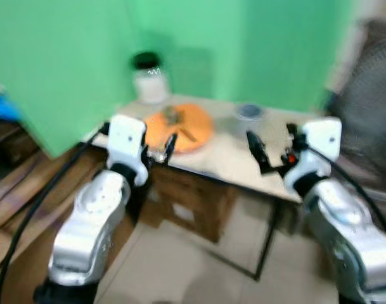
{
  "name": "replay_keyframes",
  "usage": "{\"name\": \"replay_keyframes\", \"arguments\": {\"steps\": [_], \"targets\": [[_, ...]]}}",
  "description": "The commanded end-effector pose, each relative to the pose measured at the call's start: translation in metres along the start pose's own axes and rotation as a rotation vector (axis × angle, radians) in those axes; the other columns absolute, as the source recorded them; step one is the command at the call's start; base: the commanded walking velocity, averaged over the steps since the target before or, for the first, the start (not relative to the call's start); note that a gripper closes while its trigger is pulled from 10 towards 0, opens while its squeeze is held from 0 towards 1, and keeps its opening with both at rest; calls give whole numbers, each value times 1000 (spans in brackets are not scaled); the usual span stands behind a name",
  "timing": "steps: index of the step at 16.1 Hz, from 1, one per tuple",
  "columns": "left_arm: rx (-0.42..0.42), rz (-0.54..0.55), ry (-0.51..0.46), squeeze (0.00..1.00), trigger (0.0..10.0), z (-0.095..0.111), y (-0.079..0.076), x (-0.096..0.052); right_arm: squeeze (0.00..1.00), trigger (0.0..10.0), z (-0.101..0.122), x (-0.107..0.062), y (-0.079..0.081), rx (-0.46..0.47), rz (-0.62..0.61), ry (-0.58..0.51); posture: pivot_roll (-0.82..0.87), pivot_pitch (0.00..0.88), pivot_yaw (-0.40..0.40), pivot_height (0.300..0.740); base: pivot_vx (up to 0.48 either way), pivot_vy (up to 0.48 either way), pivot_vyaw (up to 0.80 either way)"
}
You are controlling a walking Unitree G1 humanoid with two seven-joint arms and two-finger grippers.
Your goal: Setting the table
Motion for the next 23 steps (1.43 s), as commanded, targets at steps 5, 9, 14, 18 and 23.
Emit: {"name": "replay_keyframes", "arguments": {"steps": [5, 9, 14, 18, 23], "targets": [[29, 26, 9, 796, 10000, -1, 9, -1, 0, 10000, -6, 7, 4, 28, 20, 10, 73, 0, 75, 740, 319, 0, 320], [29, 15, 9, 796, 10000, -2, 8, 1, 0, 10000, -13, 8, 4, 39, 15, 32, 69, 0, 79, 740, 321, 0, 0], [30, 10, 17, 800, 10000, -4, 7, -1, 0, 10000, -15, 11, 3, 43, 20, 50, 71, 0, 79, 740, 319, 0, 0], [32, 8, 20, 804, 10000, -5, 8, -3, 0, 10000, -19, 12, 10, 57, 52, 71, 79, 0, 78, 740, 317, 0, 0], [36, -1, 27, 800, 10000, -6, 7, -5, 0, 10000, -23, 12, 11, 65, 52, 85, 84, 0, 80, 740, 316, 0, 0]]}}
Point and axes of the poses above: a point about 5 cm out from each wrist's last joint towards the gripper, its own x axis pointing out of the wrist towards the gripper, its own z axis along the axis of the wrist's last joint, y = z × x, the point moved 5 cm from there along x, pointing out of the wrist towards the gripper, and after that the axes turned 10 degrees about x, right-handed, at the moved point
